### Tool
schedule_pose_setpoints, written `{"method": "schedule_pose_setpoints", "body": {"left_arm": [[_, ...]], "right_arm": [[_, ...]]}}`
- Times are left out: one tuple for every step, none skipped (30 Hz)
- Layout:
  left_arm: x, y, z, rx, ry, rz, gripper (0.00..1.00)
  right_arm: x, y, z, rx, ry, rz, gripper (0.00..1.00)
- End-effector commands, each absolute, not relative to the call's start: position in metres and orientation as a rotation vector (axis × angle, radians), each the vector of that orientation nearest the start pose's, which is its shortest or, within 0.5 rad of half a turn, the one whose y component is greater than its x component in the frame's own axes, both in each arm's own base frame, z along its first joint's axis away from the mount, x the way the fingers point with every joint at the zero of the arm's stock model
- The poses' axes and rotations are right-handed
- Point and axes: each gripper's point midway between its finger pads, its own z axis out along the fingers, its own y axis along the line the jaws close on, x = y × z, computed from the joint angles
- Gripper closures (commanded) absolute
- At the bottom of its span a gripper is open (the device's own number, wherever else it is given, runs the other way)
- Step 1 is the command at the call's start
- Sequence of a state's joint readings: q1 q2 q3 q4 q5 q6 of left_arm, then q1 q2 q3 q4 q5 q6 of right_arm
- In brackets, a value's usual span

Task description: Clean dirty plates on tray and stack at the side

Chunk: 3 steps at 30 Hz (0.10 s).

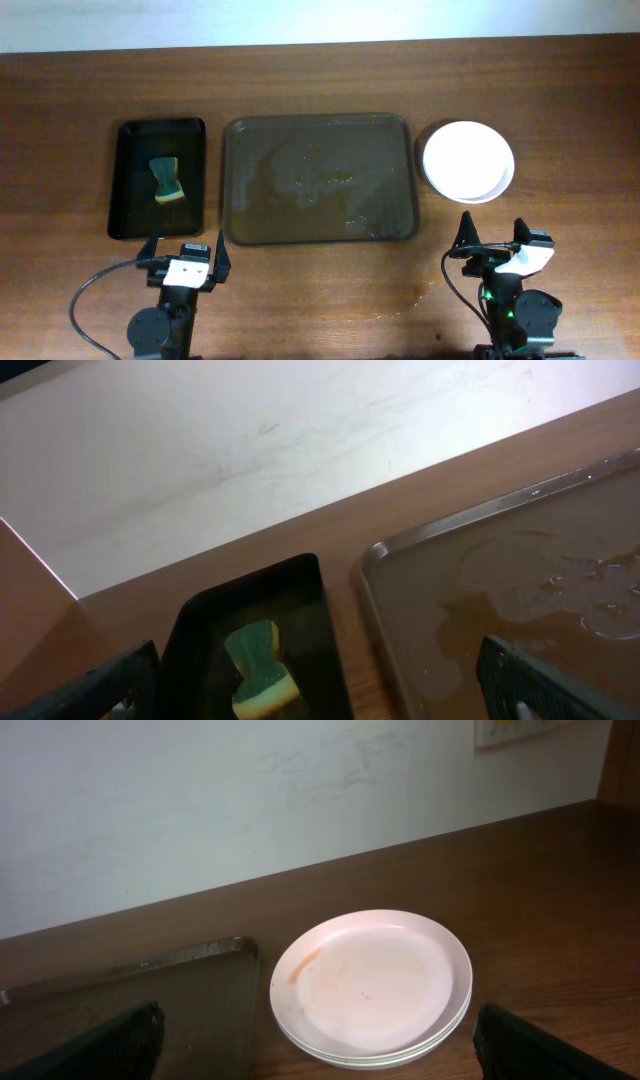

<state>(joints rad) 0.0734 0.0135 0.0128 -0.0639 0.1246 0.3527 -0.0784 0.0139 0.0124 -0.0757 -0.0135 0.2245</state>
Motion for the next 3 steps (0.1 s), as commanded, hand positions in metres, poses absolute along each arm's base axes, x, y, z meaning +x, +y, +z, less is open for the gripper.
{"method": "schedule_pose_setpoints", "body": {"left_arm": [[0.2457, -0.0043, 0.1597, 0.34, 1.605, 0.23, 0.01], [0.2457, -0.0043, 0.1598, 0.34, 1.605, 0.23, 0.01], [0.2457, -0.0043, 0.1597, 0.34, 1.605, 0.23, 0.01]], "right_arm": [[0.2457, -0.0147, 0.1555, 0.224, 1.636, 0.125, 0.02], [0.2457, -0.0147, 0.1556, 0.224, 1.636, 0.125, 0.01], [0.2457, -0.0147, 0.1556, 0.224, 1.636, 0.125, 0.02]]}}
